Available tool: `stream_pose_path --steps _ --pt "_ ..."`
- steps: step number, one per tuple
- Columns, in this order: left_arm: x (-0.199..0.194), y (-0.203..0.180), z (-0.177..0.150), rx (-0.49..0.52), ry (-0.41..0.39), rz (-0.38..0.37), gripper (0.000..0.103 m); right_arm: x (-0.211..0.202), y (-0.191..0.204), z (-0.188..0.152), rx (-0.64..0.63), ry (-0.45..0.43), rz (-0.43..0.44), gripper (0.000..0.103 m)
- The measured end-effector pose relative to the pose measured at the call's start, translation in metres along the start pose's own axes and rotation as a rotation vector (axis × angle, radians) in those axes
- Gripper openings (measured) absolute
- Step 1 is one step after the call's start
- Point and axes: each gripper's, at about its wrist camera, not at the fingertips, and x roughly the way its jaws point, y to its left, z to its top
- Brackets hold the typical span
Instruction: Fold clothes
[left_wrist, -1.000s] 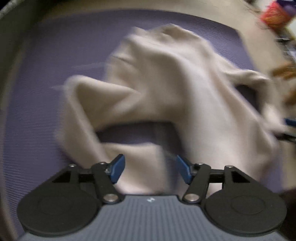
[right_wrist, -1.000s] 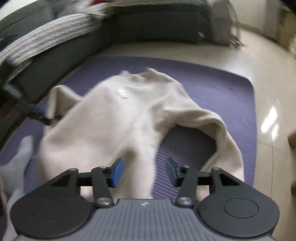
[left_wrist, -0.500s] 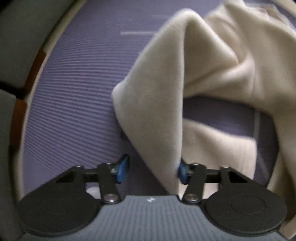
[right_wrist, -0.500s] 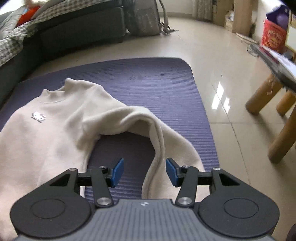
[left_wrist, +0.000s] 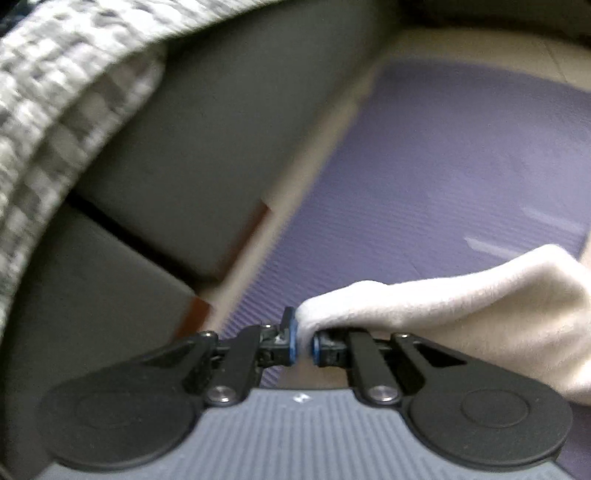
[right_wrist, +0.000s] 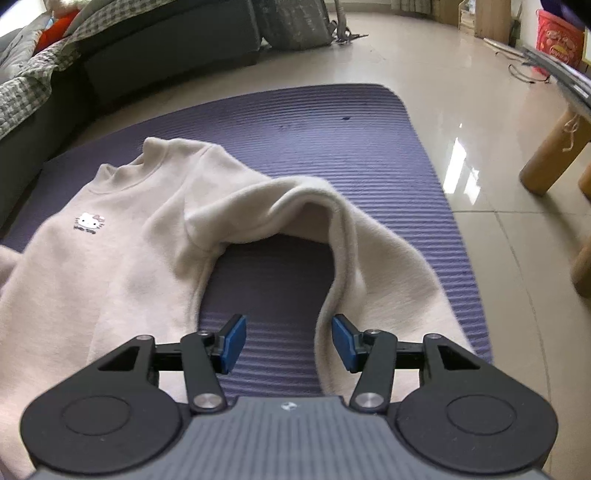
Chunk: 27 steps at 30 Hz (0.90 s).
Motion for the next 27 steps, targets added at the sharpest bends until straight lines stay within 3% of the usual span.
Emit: stream_pose_path --steps 4,9,13,15,16,18,19,22,27 --pt "0.001 0.014 0.02 -0.085 -0.015 0.016 0.012 0.0 0.006 -0.002 -0.017 0.003 0.025 0.052" --pt "-0.015 0.014 0.046 -0.09 -0.103 0.067 0.013 0.0 0.013 -0.005 -0.033 0.006 0.061 0.053" --pt "-0.017 0.004 0.051 -0.046 -0.075 0.019 0.024 0.0 0.015 -0.006 -0.04 0.013 0.068 0.053" --pt "-0.017 -0.006 0.047 -0.01 -0.025 -0.035 0.032 0.0 0.013 -0.006 -0.035 0.013 0.072 0.053" --pt "-0.019 -0.008 0.045 -0.008 -0.017 -0.05 0.049 -0.001 0.013 -0.006 -0.032 0.013 0.074 0.053" --pt "-0.02 -0.015 0.038 -0.002 0.03 -0.118 0.07 -0.001 0.011 -0.005 -0.026 0.011 0.074 0.054" --pt "-0.021 -0.016 0.035 -0.005 0.045 -0.135 0.073 -0.001 0.01 -0.004 -0.022 0.011 0.073 0.054" --pt "-0.028 -0.018 0.017 -0.028 0.098 -0.264 0.073 0.003 0.01 -0.004 -0.016 0.011 0.071 0.054" --pt "-0.027 -0.024 -0.028 -0.185 0.207 -0.583 0.068 0.011 0.008 -0.005 0.032 -0.028 0.087 0.054"
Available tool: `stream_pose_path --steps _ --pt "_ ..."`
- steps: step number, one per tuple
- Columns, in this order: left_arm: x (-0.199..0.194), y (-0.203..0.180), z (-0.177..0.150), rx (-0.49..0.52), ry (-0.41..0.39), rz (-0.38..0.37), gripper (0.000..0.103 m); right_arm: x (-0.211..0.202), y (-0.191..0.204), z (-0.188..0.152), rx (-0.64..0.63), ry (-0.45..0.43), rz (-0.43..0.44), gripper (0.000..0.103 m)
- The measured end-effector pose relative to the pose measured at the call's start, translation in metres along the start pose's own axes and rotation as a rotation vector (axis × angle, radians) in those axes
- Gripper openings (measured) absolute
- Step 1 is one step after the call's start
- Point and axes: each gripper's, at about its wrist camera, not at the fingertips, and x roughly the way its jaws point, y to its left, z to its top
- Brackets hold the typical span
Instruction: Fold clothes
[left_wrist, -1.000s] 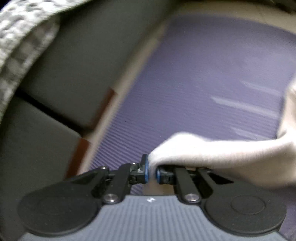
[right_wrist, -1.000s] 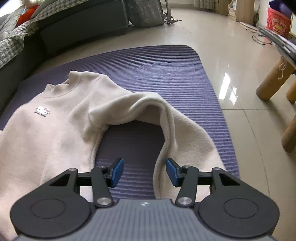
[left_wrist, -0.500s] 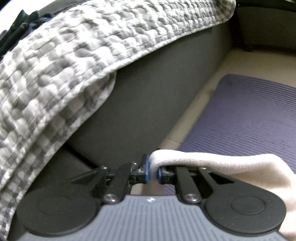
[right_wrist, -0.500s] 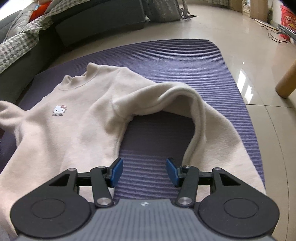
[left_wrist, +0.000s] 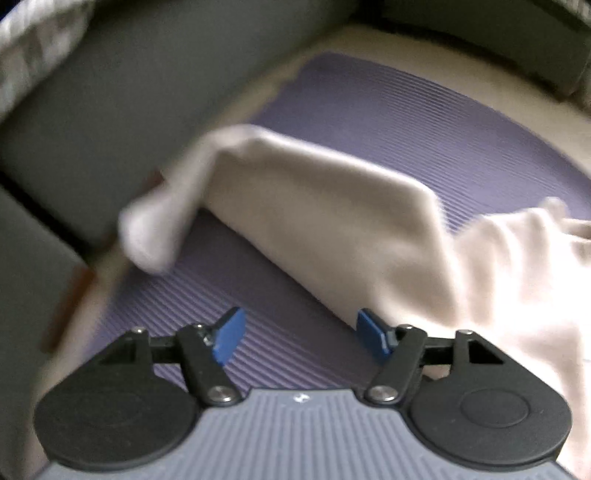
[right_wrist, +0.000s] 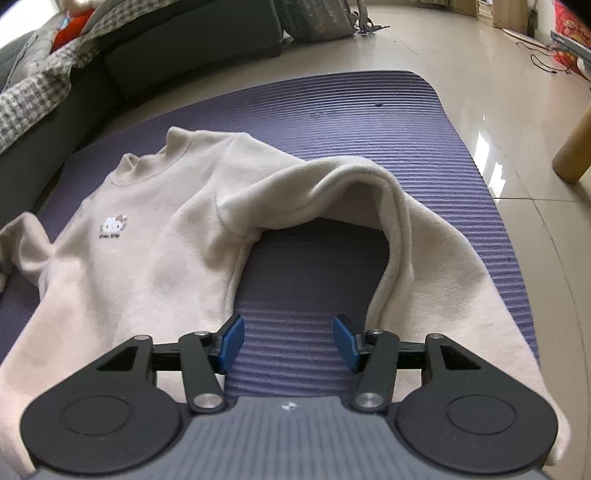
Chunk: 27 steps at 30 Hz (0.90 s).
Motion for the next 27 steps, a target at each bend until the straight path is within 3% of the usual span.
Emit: stream_pose_path --steps 6,11,15,17,18,19,22,27 --pt "0.021 -0.003 -0.044 -0.151 0.061 -0.275 0.065 0.017 -0.001 0.007 0.107 -0.073 0.071 0.054" --pt "0.033 -0.019 -0.051 -0.179 0.037 -0.345 0.063 0.044 0.001 0.021 0.199 -0.122 0.113 0.054" --pt "0.044 -0.034 -0.047 -0.197 -0.025 -0.313 0.06 0.065 0.001 0.032 0.257 -0.152 0.111 0.054" --pt "0.075 -0.028 -0.03 -0.211 -0.057 -0.285 0.031 0.072 0.002 0.037 0.281 -0.181 0.103 0.049" --pt "0.08 -0.031 -0.028 -0.207 -0.072 -0.255 0.016 0.074 0.004 0.039 0.276 -0.188 0.089 0.029" --pt "0.084 -0.031 -0.022 -0.204 -0.081 -0.238 0.012 0.077 0.007 0.042 0.259 -0.192 0.069 0.015" --pt "0.078 -0.049 -0.011 -0.122 -0.158 -0.127 0.01 0.077 0.019 0.046 0.207 -0.221 -0.007 0.01" --pt "0.061 -0.073 0.026 -0.065 -0.265 -0.055 0.01 0.052 0.044 0.037 0.173 -0.313 -0.154 0.009"
